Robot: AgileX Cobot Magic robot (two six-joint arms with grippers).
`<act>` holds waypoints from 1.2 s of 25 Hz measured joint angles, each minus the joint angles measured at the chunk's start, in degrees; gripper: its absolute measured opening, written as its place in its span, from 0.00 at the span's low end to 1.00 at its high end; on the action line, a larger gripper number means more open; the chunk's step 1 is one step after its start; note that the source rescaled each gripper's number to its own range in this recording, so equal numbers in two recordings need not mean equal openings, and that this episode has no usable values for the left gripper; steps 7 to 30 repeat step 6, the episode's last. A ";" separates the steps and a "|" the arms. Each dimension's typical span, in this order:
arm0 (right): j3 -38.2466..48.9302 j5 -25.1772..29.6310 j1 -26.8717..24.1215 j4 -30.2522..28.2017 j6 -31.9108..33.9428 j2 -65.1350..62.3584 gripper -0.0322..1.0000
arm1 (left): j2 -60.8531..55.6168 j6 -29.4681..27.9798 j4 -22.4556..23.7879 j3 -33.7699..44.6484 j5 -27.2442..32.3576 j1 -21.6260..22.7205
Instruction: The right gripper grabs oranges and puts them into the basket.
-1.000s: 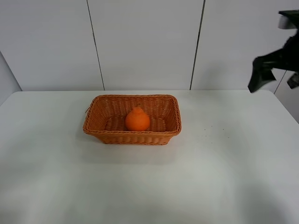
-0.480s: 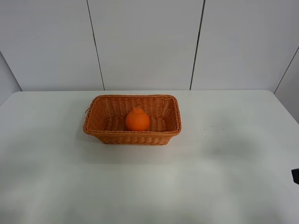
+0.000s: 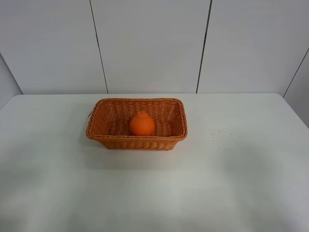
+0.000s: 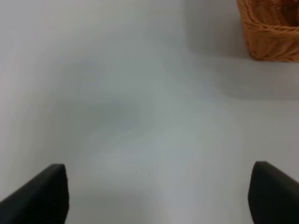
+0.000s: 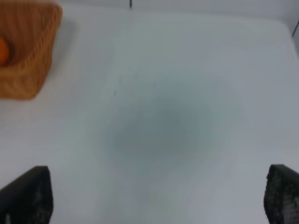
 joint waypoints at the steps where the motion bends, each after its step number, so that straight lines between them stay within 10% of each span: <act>1: 0.05 0.00 0.00 -0.14 0.06 -0.05 1.00 | 0.00 0.00 0.00 0.00 0.00 0.00; 30: 0.05 0.00 0.00 -0.14 0.24 -0.17 1.00 | 0.00 0.00 0.00 0.00 0.00 0.00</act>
